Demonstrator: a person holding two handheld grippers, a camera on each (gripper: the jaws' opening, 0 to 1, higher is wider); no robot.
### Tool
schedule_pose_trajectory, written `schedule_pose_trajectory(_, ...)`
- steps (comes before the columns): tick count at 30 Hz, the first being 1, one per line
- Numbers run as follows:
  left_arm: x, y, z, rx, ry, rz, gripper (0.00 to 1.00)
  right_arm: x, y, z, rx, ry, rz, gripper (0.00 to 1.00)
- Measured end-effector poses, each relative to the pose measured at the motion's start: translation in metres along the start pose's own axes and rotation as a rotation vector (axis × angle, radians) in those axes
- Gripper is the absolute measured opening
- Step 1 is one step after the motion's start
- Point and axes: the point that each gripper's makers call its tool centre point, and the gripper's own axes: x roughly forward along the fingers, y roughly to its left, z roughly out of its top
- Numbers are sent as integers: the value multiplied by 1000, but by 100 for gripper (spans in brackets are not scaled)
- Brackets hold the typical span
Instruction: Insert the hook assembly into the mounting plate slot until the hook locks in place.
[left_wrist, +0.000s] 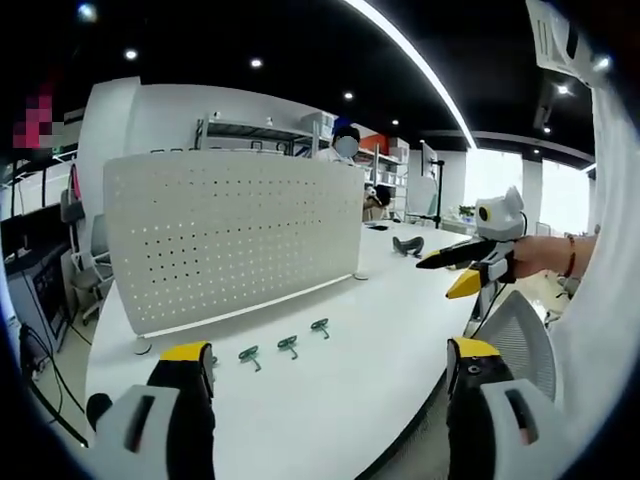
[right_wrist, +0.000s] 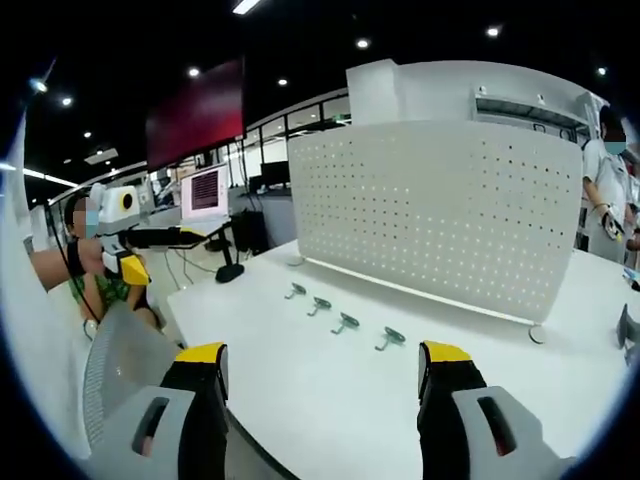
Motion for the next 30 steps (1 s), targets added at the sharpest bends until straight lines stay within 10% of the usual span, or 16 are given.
schedule_pose_trajectory(30, 17, -17, 7, 13, 25, -69, 99, 12, 3, -6, -90, 63, 1, 77)
